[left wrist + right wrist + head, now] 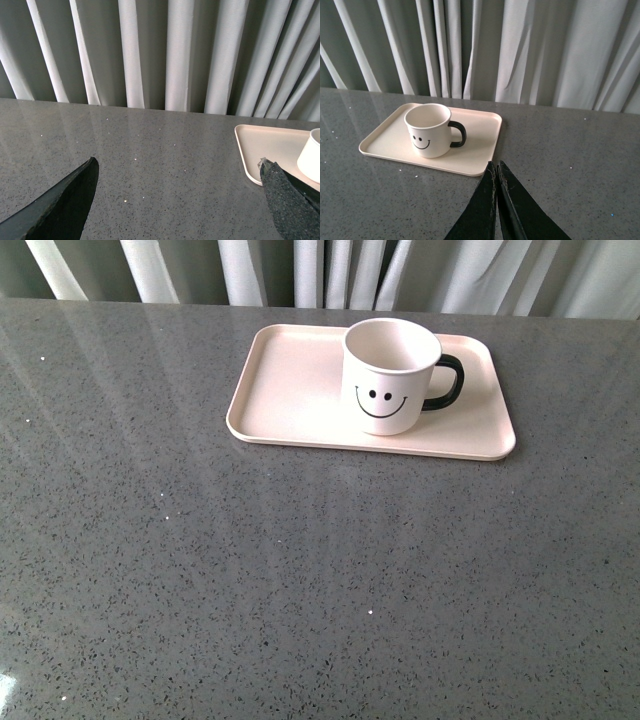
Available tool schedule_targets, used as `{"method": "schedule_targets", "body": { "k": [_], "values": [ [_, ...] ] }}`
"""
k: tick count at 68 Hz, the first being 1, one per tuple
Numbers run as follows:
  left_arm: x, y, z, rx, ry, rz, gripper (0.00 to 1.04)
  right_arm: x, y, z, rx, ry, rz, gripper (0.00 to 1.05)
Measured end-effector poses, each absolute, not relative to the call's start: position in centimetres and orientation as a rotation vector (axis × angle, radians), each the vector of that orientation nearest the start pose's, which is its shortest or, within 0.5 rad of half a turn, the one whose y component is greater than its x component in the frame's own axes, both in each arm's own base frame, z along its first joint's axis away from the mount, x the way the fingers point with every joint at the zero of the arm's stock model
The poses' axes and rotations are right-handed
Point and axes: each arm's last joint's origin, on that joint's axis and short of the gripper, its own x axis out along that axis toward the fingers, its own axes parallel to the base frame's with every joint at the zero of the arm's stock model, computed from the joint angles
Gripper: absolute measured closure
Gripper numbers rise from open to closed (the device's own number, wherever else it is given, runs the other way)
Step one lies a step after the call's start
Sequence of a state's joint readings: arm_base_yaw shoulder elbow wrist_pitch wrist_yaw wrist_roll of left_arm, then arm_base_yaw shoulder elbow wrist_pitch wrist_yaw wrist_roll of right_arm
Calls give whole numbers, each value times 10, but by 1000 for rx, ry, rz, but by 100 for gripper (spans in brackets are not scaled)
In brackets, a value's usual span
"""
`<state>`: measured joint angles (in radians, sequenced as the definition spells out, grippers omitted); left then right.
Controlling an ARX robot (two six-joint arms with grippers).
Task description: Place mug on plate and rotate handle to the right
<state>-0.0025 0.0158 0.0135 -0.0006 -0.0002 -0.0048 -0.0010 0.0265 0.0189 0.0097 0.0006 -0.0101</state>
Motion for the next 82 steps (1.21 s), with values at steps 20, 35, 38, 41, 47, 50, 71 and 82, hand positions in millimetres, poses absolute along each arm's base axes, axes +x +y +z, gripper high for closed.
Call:
{"method": "schedule_targets", "body": {
  "k": [20,35,38,41,47,50,71,82],
  "values": [
    [98,0,167,-5,3,-3,9,97,0,170,-10,-15,-1,75],
    [98,0,167,-5,3,-2,9,97,0,170,-10,-14,-1,36],
    [98,0,167,-5,3,-3,9,97,0,170,-10,-14,-1,29],
    [98,0,167,-5,3,-3,9,97,0,170,-10,-14,-1,22],
    [98,0,167,-5,3,-3,9,97,0,170,-10,-14,-1,8],
    [98,0,167,-5,3,-3,9,97,0,170,-10,-14,-1,9],
    [98,0,167,-5,3,-3,9,97,0,170,-10,-15,-1,9],
    [98,0,167,-5,3,-3,9,97,0,170,-10,-15,-1,9]
  ]
}}
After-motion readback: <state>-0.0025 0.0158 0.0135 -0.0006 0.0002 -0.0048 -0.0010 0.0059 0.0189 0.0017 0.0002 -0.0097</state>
